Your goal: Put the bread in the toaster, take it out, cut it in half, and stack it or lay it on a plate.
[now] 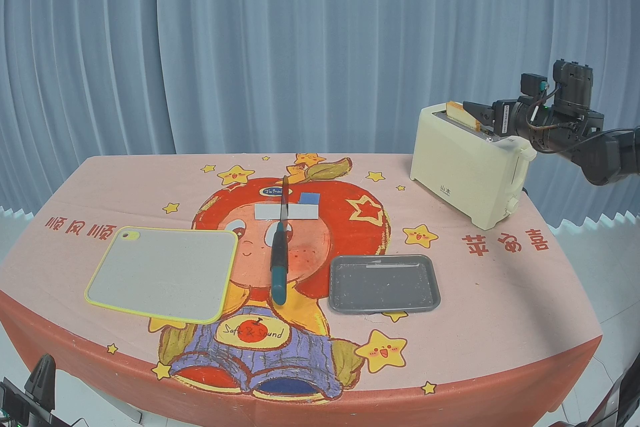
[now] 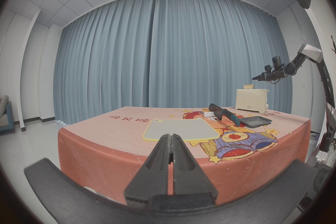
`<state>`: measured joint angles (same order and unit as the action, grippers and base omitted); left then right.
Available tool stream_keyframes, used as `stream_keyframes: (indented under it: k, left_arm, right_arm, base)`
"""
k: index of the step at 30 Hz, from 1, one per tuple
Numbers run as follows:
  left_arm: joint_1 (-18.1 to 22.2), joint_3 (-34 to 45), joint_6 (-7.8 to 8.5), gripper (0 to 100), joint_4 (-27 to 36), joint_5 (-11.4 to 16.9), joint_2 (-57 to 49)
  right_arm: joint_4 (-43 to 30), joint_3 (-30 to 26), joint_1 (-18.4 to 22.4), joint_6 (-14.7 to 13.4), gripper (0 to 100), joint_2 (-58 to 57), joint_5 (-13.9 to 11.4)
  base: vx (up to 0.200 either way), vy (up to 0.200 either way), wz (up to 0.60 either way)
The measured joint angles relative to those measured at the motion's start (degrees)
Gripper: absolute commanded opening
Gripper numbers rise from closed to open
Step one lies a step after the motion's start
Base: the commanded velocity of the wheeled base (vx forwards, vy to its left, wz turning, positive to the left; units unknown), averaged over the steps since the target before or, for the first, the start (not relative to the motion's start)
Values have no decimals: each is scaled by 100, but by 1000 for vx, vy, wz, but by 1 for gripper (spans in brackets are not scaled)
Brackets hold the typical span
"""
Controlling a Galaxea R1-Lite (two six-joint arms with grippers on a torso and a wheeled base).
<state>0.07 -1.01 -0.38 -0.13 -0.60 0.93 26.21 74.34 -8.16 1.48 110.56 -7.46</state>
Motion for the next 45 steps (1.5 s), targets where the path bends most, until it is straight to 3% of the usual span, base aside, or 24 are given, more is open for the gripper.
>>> stream_keyframes:
  k: [24,25,45]
  left_arm:
    - [2,0,0,0,0,-5,0]
    - [0,0,0,0,0,-5,0]
    - [0,0,-2,0,-2,-5,0]
  right_arm:
    - [-51,1215,45,71,100,1259,301]
    - [-56,1231,45,73,0,1276,304]
    - [-49,1211,105,62,0,1089,297]
  base:
    - [0,0,0]
    - [0,0,0]
    - [0,0,0]
